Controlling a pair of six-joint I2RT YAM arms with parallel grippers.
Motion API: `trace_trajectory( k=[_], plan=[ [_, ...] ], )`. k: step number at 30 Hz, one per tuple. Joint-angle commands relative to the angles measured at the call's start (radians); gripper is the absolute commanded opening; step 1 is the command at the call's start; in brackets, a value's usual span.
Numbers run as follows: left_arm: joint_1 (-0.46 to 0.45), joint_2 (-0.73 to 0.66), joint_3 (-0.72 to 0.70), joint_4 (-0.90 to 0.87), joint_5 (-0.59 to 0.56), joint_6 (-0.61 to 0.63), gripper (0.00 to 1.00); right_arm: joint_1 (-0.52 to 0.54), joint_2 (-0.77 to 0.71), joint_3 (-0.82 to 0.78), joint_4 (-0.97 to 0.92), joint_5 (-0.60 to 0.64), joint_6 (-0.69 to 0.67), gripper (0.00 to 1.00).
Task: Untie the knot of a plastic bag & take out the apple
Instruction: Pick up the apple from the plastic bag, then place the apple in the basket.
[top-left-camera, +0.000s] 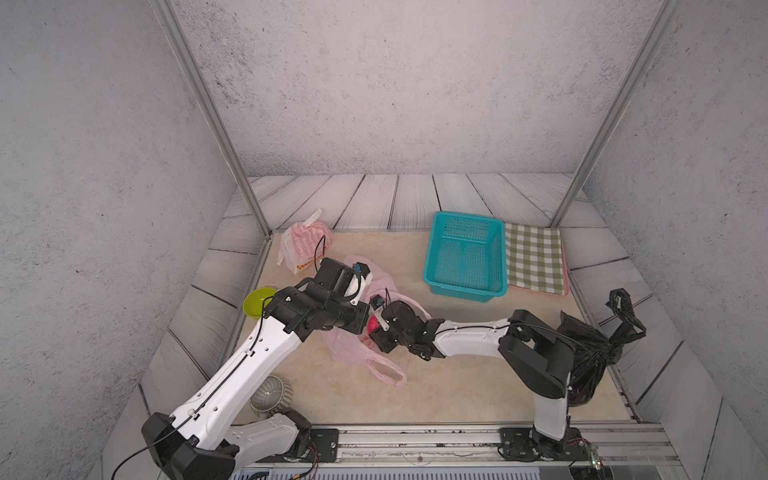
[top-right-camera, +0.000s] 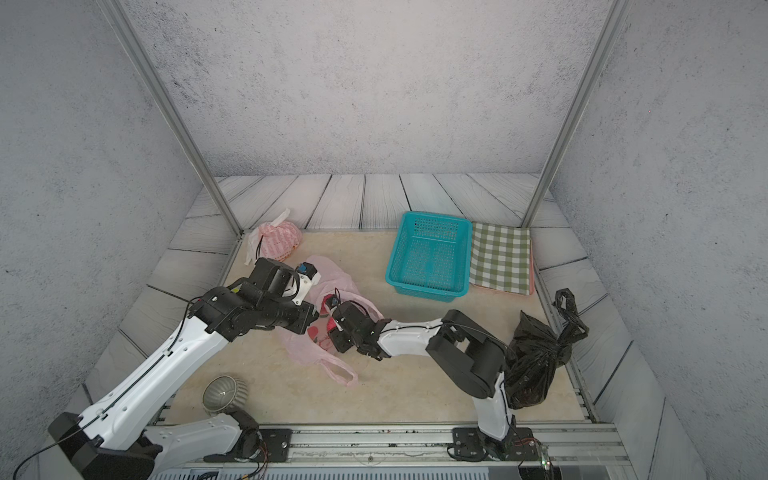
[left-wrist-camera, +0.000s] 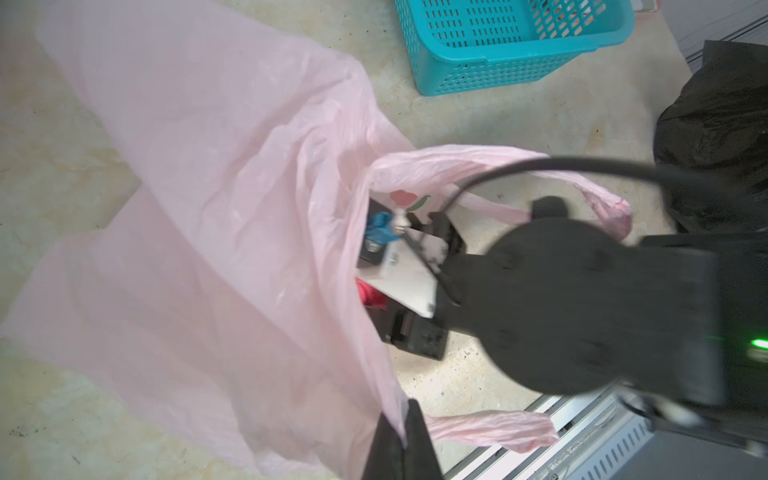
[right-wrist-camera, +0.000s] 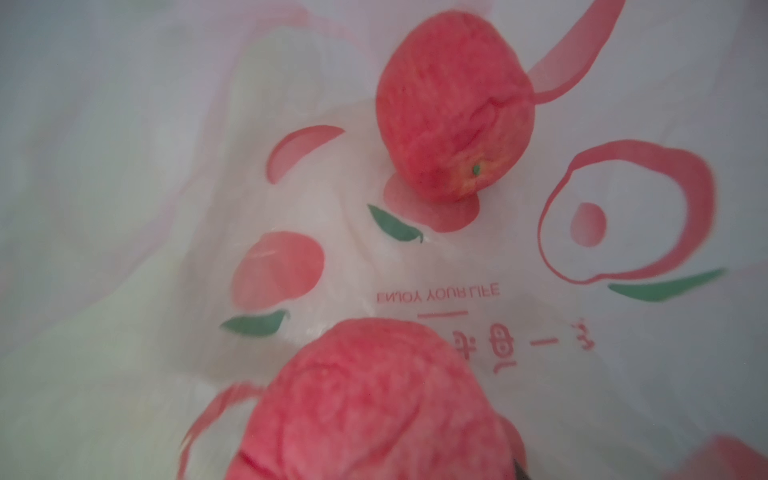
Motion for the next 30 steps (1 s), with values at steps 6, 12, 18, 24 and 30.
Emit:
trace_trajectory(
  k=[6, 12, 18, 24, 30],
  plan=[
    [0.014, 0.051, 0.001, 0.066, 0.066, -0.017, 0.00, 0.033, -0.349, -0.189, -0.099, -0.155, 0.086, 0.46],
    [0.013, 0.083, -0.002, 0.133, 0.115, -0.036, 0.00, 0.033, -0.652, -0.203, -0.278, -0.039, 0.057, 0.47],
    [0.014, 0.089, -0.003, 0.181, 0.139, -0.012, 0.00, 0.033, -0.757, -0.031, -0.542, 0.247, -0.034, 0.46],
    [0.015, 0.097, -0.024, 0.253, 0.169, 0.011, 0.07, -0.232, -0.695, 0.161, -0.704, 0.338, 0.016, 0.46],
    [0.020, 0.107, -0.037, 0.302, 0.252, 0.021, 0.34, -0.525, -0.510, 0.296, -0.690, 0.158, 0.144, 0.46]
  ],
)
